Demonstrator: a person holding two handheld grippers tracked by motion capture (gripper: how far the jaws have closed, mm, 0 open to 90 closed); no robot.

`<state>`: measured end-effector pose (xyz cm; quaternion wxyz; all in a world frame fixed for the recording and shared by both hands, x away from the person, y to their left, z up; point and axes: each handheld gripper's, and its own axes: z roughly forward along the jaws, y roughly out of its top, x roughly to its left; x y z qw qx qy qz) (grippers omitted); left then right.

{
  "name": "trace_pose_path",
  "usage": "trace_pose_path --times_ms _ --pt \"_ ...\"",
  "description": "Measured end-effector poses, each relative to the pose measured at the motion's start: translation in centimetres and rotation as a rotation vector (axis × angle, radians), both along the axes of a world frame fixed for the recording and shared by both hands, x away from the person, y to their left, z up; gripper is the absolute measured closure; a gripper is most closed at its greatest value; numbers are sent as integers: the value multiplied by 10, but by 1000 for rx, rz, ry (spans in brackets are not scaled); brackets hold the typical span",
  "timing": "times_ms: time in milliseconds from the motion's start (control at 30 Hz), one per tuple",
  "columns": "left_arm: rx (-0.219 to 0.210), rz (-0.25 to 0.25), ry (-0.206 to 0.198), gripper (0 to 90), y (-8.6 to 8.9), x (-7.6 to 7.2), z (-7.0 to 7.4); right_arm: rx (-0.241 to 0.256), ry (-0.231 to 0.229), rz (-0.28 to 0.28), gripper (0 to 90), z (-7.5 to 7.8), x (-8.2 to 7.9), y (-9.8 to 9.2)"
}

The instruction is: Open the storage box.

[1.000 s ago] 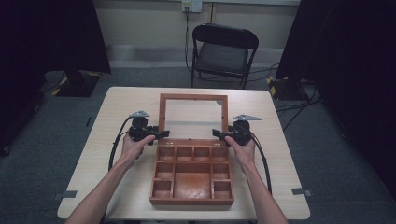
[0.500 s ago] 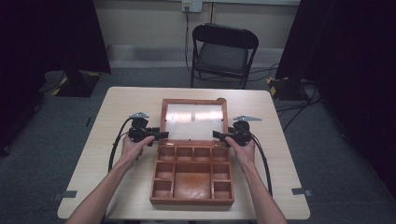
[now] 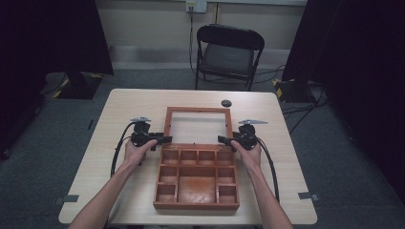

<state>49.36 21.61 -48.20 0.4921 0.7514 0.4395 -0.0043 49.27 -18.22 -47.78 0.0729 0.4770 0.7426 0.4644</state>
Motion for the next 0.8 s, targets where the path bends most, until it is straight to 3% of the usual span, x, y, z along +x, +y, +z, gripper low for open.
trace_pose_path --times_ms 167,267,333,400,467,600,800 --pt "-13 1 33 406 1 2 -4 -3 10 -1 220 -2 0 -1" --pt "30 8 12 405 0 1 -3 27 51 0 213 -5 1 -4" --pt "28 0 17 405 0 1 -3 54 85 1 211 -9 2 -6" --pt "26 6 18 390 0 1 -3 51 88 -1 195 -10 2 -6" --pt "30 9 18 377 0 1 -3 16 54 -10 206 -8 1 -5" --pt "40 12 14 369 0 0 -2 -22 34 -17 217 -3 -1 -6" --pt "61 24 -3 352 1 -3 5 -15 17 -17 210 3 -4 -10"
